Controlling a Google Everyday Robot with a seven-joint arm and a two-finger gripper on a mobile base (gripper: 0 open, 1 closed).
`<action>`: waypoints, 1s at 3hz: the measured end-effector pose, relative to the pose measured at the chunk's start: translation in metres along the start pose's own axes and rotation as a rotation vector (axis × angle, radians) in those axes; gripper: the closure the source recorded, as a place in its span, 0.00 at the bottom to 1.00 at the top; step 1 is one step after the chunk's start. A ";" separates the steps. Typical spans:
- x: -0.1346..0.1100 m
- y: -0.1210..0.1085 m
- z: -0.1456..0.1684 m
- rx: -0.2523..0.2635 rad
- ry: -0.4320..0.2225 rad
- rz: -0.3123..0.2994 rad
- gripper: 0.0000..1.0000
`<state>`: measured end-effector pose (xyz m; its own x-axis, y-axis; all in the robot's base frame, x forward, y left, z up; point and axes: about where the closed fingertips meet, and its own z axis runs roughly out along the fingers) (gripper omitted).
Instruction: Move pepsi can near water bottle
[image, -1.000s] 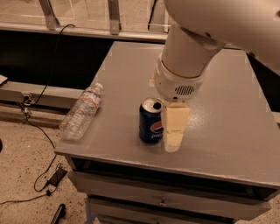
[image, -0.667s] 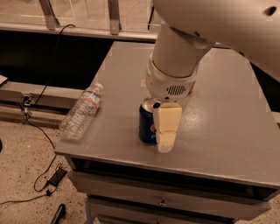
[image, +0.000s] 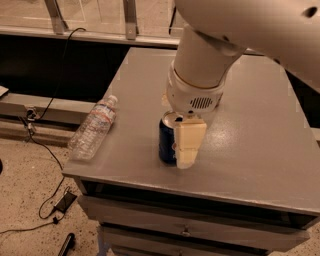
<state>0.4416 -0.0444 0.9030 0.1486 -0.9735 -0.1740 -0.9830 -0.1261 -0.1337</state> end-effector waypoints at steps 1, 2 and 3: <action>-0.001 0.000 -0.001 0.006 -0.001 -0.002 0.42; -0.003 -0.001 -0.002 0.011 -0.002 -0.004 0.65; -0.004 -0.001 -0.003 0.017 -0.003 -0.006 0.88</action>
Offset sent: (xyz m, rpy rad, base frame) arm 0.0000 0.0010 0.0013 0.0014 -0.0053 0.0008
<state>0.4414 -0.0412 0.9071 0.1544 -0.9723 -0.1757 -0.9802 -0.1284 -0.1509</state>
